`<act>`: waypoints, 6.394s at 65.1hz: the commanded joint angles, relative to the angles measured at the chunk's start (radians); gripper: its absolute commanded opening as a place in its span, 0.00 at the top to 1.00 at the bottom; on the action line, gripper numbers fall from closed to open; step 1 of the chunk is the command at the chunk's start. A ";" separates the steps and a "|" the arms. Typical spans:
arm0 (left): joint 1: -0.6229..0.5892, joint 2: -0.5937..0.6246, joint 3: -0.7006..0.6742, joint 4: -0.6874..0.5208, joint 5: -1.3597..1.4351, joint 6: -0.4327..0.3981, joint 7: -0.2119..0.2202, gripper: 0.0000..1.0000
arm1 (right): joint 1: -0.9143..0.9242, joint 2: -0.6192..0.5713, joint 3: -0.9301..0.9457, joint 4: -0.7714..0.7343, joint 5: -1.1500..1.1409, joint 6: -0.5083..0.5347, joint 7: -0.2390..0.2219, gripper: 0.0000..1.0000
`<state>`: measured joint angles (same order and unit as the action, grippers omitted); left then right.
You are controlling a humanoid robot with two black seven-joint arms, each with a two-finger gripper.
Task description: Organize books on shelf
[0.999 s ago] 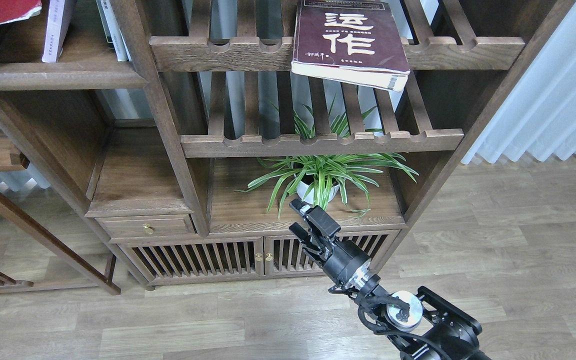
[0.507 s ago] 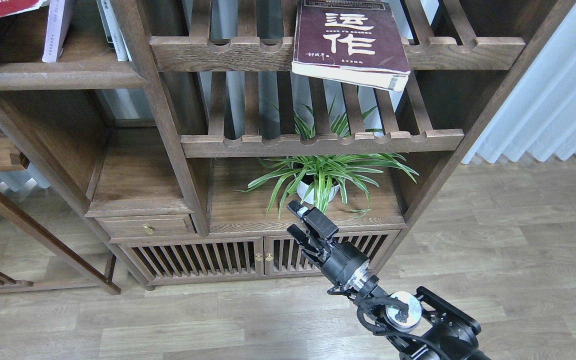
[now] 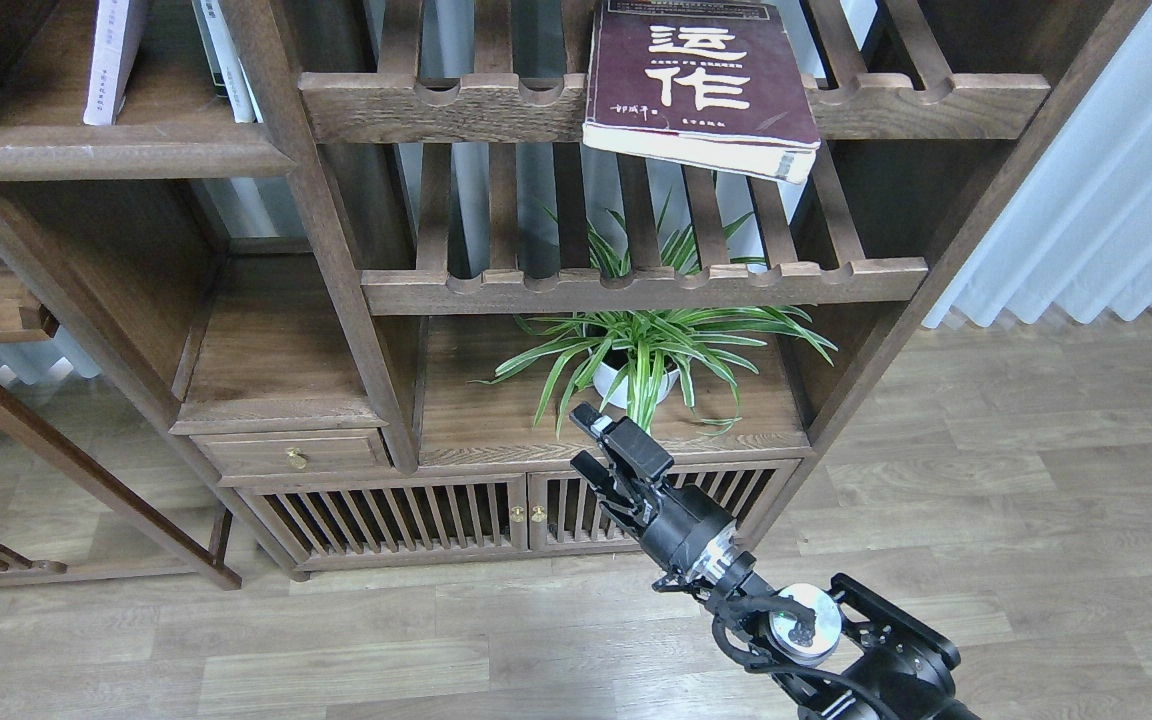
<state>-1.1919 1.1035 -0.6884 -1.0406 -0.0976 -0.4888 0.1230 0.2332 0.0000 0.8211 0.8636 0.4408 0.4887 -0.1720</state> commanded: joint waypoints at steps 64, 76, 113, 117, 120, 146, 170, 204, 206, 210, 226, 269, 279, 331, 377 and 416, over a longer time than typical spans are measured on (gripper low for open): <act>0.078 -0.281 0.012 0.251 0.357 0.119 -0.488 0.97 | -0.003 0.000 -0.017 0.000 -0.001 0.000 0.000 0.02; 0.089 -0.344 0.012 0.300 0.366 0.167 -0.496 0.97 | -0.003 0.000 -0.019 -0.002 0.001 0.000 -0.001 0.02; 0.101 -0.479 0.018 0.340 0.447 0.360 -0.491 0.97 | -0.008 0.000 -0.017 0.000 0.003 0.000 -0.001 0.02; 0.101 -0.484 0.021 0.343 0.457 0.371 -0.493 0.97 | -0.008 0.000 -0.017 0.000 0.003 0.000 -0.001 0.02; 0.101 -0.496 0.023 0.352 0.464 0.381 -0.497 0.96 | -0.009 0.000 -0.017 0.000 0.003 0.000 -0.003 0.02; 0.101 -0.525 0.060 0.358 0.530 0.437 -0.491 0.95 | -0.012 0.000 -0.017 0.002 0.003 0.000 -0.003 0.02; 0.135 -0.508 0.089 0.363 0.533 0.427 -0.537 0.76 | -0.015 0.000 -0.017 0.002 0.003 0.000 -0.003 0.02; 0.160 -0.516 0.064 0.352 0.513 0.415 -0.612 0.27 | -0.017 0.000 -0.019 0.000 0.001 0.000 -0.003 0.02; 0.160 -0.516 0.053 0.350 0.509 0.414 -0.612 0.25 | -0.017 0.000 -0.019 0.000 0.001 0.000 -0.003 0.02; 0.160 -0.519 0.030 0.346 0.498 0.407 -0.612 0.20 | -0.017 0.000 -0.019 0.000 0.001 0.000 -0.003 0.02; 0.160 -0.565 -0.143 0.317 0.481 0.398 -0.612 0.07 | -0.018 0.000 -0.026 0.000 -0.001 0.000 -0.003 0.02; 0.377 -0.596 -0.424 0.034 0.260 0.222 -0.612 0.00 | -0.029 0.000 0.024 0.061 0.010 0.000 0.006 0.02; 0.462 -0.599 -0.457 -0.065 0.259 0.033 -0.612 0.00 | -0.029 0.000 0.135 0.130 0.012 0.000 0.006 0.02; 0.710 -0.789 -0.428 -0.187 0.256 0.000 -0.465 0.00 | 0.031 0.000 0.432 0.396 0.016 0.000 0.017 0.02; 0.715 -0.821 -0.385 -0.185 0.256 0.000 -0.463 0.00 | 0.207 0.000 0.458 0.385 0.018 -0.251 0.068 0.03; 0.712 -0.933 -0.379 -0.180 0.254 0.000 -0.416 0.00 | 0.209 0.000 0.475 0.354 0.022 -0.213 0.063 0.76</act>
<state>-0.4783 0.2129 -1.0684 -1.2226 0.1574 -0.4887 -0.3118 0.4408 0.0000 1.2933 1.2237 0.4615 0.2481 -0.1037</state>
